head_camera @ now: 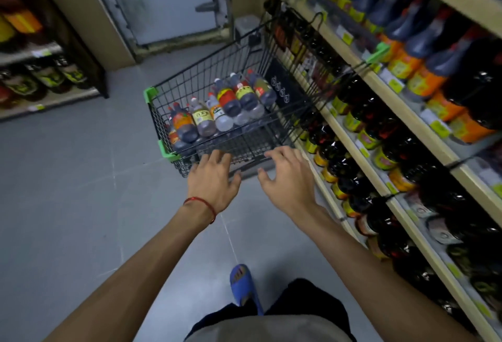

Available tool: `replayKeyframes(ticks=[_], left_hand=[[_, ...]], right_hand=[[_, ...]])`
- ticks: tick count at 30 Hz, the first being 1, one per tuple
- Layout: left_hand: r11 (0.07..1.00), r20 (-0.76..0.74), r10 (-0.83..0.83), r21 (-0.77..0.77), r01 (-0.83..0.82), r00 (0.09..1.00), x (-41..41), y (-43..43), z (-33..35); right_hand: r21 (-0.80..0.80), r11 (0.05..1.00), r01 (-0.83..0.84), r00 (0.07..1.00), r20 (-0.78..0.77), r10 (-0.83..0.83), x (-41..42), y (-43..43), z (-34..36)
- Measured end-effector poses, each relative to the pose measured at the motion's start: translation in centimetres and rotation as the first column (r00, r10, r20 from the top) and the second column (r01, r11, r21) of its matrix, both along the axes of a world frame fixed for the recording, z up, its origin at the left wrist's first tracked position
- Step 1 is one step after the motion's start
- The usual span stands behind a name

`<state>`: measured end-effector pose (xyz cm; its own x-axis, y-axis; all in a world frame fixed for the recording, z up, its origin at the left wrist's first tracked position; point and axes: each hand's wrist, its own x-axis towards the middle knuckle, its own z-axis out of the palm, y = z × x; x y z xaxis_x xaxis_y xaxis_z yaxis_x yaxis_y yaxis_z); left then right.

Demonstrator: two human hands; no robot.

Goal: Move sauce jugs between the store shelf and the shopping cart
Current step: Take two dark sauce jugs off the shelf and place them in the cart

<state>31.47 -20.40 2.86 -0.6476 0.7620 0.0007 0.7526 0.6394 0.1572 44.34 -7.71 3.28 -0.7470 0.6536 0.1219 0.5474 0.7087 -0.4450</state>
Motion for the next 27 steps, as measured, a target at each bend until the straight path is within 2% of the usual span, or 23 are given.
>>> replayKeyframes(ticks=[9, 16, 27], left_hand=[[0.996, 0.058, 0.090, -0.005, -0.090, 0.994, -9.8, 1.6, -2.5], [0.984, 0.131, 0.177, -0.027, -0.175, 0.976, -18.8, 6.9, -4.7], [0.917, 0.289, 0.393, -0.190, -0.350, 0.873, -29.3, 15.8, -8.6]], right_hand=[[-0.020, 0.994, -0.105, 0.993, 0.056, 0.106, -11.1, 3.7, -1.8], [-0.096, 0.985, -0.144, 0.986, 0.070, 0.150, -20.9, 9.9, -4.4], [-0.245, 0.917, -0.314, 0.907, 0.207, 0.366, -32.9, 17.6, -8.5]])
